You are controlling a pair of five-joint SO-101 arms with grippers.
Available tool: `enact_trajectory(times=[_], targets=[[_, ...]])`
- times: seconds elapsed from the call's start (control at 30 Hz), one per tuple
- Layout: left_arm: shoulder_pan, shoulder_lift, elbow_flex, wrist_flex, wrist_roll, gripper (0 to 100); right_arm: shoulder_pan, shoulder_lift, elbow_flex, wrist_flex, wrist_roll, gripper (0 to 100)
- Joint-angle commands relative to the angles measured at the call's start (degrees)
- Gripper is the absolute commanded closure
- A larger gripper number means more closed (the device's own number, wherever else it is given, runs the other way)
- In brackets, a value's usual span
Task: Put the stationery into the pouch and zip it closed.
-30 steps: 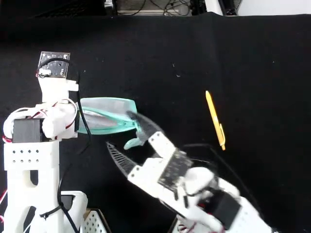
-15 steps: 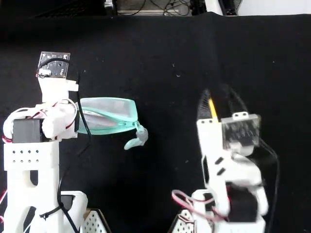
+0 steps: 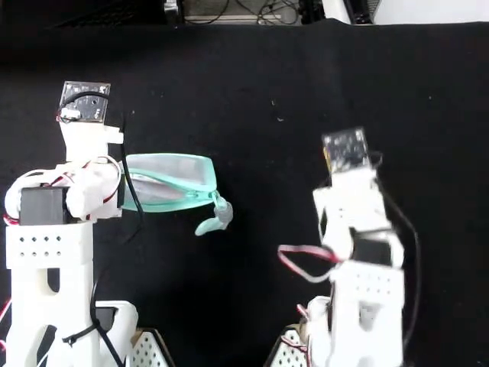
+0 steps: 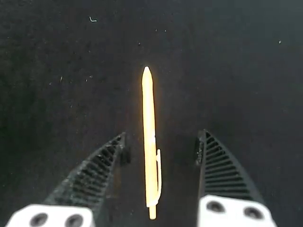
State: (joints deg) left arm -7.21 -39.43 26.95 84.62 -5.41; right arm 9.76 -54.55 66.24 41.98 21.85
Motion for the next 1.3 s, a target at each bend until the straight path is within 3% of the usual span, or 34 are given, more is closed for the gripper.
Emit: enact_trajectory(times=[0.0,0.3,0.63,0.77,0.9,1.07,1.27], targets=[[-0.7,0.3,0.8,-0.2,-0.3,97,0.6,17.1,-13.6,-1.1,0.6,77.3],[-0.7,0.3,0.8,-0.2,-0.3,97,0.5,54.3,-41.7,5.4,1.1,77.6],[-0.7,0.3,0.8,-0.2,-0.4,97,-0.1,74.9,-61.4,12.6,1.2,77.6],[-0.7,0.3,0.8,-0.2,-0.4,97,-1.6,82.8,-65.3,12.5,6.1,77.6],[-0.7,0.3,0.8,-0.2,-0.4,97,-2.7,86.3,-69.0,15.5,10.1,79.2],[-0.7,0.3,0.8,-0.2,-0.4,97,-2.5,86.9,-72.8,16.9,10.1,99.2],[-0.7,0.3,0.8,-0.2,-0.4,97,-2.4,86.5,-73.5,18.5,9.9,98.5]])
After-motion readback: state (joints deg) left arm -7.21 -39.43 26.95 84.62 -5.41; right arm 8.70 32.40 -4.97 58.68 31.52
